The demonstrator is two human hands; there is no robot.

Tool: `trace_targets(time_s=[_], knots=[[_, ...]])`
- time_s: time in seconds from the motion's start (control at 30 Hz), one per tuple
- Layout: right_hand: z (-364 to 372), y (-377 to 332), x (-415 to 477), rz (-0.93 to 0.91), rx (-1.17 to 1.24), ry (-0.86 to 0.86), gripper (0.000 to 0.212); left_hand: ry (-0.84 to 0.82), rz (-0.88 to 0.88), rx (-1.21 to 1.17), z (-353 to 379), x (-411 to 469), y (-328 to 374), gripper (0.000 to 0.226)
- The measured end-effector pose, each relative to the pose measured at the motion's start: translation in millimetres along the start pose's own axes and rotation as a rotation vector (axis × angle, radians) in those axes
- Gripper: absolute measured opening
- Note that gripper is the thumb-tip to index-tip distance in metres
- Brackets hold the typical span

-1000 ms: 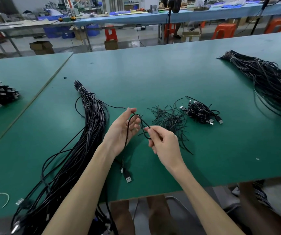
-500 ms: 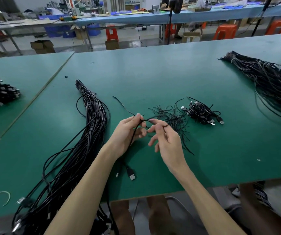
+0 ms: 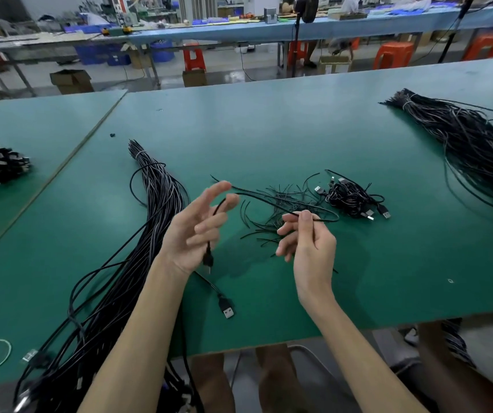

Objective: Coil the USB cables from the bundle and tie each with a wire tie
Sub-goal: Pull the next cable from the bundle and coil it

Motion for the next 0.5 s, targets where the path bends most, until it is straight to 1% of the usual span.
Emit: trace_targets(time_s=[0.03,0.1,0.13,0.17,0.27,0.33,0.4,0.43,0.5], knots=[[-1.3,0.0,-0.3,0.002,0.002,0.010,0.039,0.021,0.031,-0.019,-0.5,-1.5,2.9,0.027],[-4.4,1.1,-0.5,0.013,0.017,0.034,0.039,0.123,0.092,0.111,-5.9,-5.7,10.8,0.030],[-5.7,1.6,-0.7,0.018,0.017,0.042,0.039,0.156,0.128,0.135,-7.7,-7.2,13.5,0.034],[-5.8,1.4,-0.5,0.021,0.012,0.042,0.039,0.175,0.167,0.108,-8.2,-7.5,15.9,0.040],[-1.5,0.9,0.4,0.024,-0.020,0.018,0.037,0.175,0.309,-0.116,-13.3,-5.7,21.6,0.079],[-0.8,1.5,0.4,0.032,-0.029,0.014,0.037,0.160,0.379,-0.199,-15.7,-6.2,24.7,0.095],[-1.3,2.0,0.3,0.038,-0.044,0.015,0.037,0.189,0.395,-0.172,-19.6,-6.7,26.8,0.094],[-0.3,1.7,0.2,0.036,-0.065,0.006,0.037,0.243,0.397,-0.118,-24.2,-8.2,27.3,0.088],[4.4,0.2,-0.1,0.025,-0.128,-0.030,0.036,0.422,0.381,0.028,-40.7,-13.1,26.9,0.065]])
Point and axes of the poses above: each hand's wrist, its own x-axis towards the middle knuckle, its own z-axis out of the palm, y = z × x, the point moved 8 cm from there along x, towards the middle knuckle, and after that the axes turned 14 degrees about -y, right-handed, at the moved point
